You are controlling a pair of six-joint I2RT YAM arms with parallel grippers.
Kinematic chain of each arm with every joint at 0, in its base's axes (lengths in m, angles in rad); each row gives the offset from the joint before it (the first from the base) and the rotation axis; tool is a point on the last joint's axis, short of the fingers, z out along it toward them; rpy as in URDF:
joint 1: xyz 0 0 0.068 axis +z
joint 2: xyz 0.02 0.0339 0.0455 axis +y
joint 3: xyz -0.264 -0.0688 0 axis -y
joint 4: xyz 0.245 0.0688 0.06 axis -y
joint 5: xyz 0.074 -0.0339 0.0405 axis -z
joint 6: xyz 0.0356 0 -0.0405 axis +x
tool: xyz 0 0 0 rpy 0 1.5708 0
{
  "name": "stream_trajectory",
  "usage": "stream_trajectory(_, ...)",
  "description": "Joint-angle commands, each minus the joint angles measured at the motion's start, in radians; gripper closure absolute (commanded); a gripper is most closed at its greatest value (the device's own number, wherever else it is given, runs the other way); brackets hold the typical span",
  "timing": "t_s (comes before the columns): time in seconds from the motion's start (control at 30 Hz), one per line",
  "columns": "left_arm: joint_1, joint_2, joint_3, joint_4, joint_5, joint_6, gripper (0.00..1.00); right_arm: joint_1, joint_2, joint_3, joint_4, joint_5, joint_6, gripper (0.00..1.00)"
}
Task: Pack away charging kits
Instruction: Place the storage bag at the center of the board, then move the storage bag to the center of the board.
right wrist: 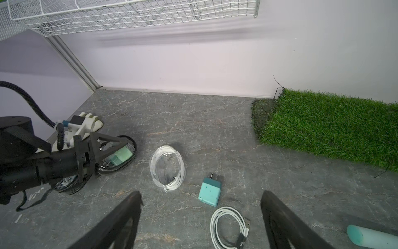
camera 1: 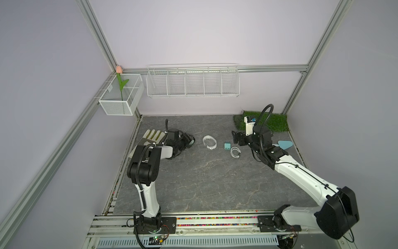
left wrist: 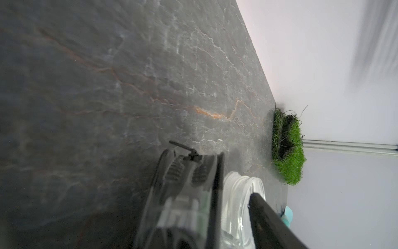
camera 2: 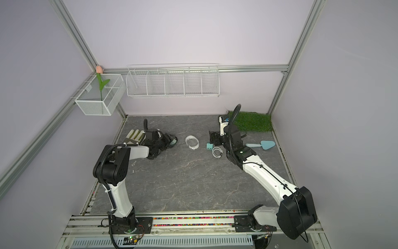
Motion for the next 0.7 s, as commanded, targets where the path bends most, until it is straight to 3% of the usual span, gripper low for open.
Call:
stream_trajectory(0.0, -0.005, -0.077, -0.016, 0.007, -0.076, -0.014, 0.15, 0.000, -0.010, -0.009, 0.004, -0.008, 0.021, 0.11)
stream_trajectory(0.03, -0.008, -0.099, -0.014, -0.031, -0.094, 0.000, 0.00, 0.000, -0.013, -0.009, 0.004, -0.011, 0.021, 0.11)
stream_trajectory(0.37, -0.097, -0.381, 0.042, -0.463, -0.324, 0.106, 0.00, 0.001, 0.052, 0.008, 0.027, -0.022, 0.050, 0.11)
stream_trajectory(0.67, -0.108, -0.475, 0.029, -0.565, -0.381, 0.133, 0.04, -0.001, 0.198, 0.051, 0.112, -0.077, 0.127, 0.09)
